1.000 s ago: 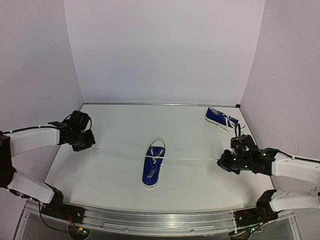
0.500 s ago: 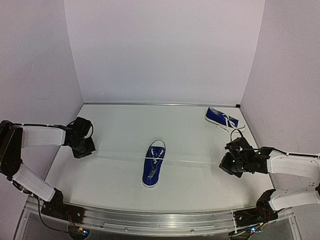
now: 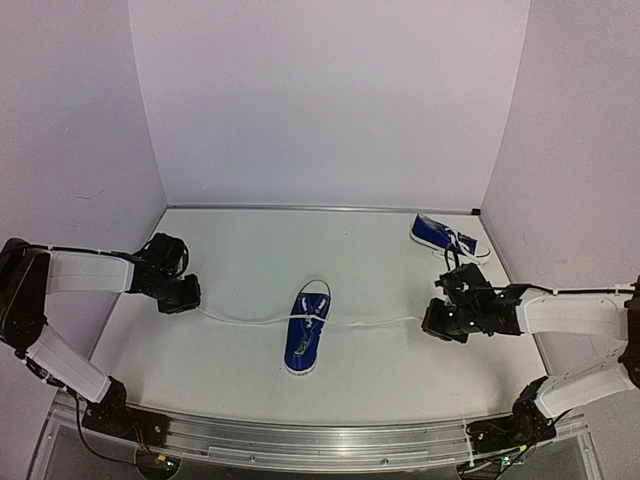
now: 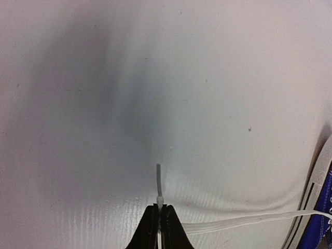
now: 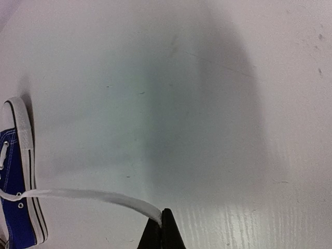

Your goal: Tie the shoes

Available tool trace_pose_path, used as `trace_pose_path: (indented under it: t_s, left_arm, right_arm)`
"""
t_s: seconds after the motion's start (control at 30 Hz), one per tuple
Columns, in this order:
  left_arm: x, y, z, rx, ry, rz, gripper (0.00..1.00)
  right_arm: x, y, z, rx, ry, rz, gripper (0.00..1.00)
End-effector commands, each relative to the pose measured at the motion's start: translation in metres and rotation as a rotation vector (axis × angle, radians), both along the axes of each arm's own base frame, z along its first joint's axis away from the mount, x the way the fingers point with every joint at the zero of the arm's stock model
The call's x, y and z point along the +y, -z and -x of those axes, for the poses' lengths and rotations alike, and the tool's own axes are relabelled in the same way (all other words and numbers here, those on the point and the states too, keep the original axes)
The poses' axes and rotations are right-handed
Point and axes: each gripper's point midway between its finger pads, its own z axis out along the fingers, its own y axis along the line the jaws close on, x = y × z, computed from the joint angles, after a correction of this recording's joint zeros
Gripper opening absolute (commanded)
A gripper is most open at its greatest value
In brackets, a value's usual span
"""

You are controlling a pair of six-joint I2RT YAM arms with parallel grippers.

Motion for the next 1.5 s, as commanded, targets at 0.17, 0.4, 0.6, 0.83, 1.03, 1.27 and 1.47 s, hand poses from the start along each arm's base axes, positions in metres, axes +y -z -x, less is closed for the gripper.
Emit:
trace_pose_path:
  t_s: [0.17,0.4,0.6,0.83,1.03,1.27,1.47]
  left_arm:
    - [-0.02,-0.002,-0.008,0.0,0.154,-0.032,0.26]
    - [-0.009,-0.083,-0.024,-0.254,0.131,-0.062,0.98]
    - [-0.048,-0.116,-0.028,-0.389,0.283,-0.105,1.0]
    - [-0.092,-0.124,-0.027,-0.473,0.441,-0.07,1.0]
    - [-0.133,-0.112,-0.01,-0.416,0.73,0.003,1.0]
    - [-0.152,-0.055,0.022,-0.347,0.997,-0.046,0.97]
    - [-0.168,-0.034,0.035,-0.302,1.154,-0.053,0.82]
  right_arm:
    - [0.039,-0.017,-0.022,-0.083,-0.223,-0.009,0.41]
    - [0.05,-0.069,-0.026,-0.233,-0.319,-0.051,0.9]
    - [0.065,-0.15,-0.041,-0.483,-0.423,-0.073,0.98]
    - [0.086,-0.197,-0.065,-0.615,-0.494,-0.039,0.98]
    - [0.122,-0.226,-0.081,-0.662,-0.618,-0.081,0.98]
    - [0.154,-0.214,-0.074,-0.624,-0.784,-0.164,0.98]
    - [0.16,-0.203,-0.065,-0.591,-0.833,-0.201,0.98]
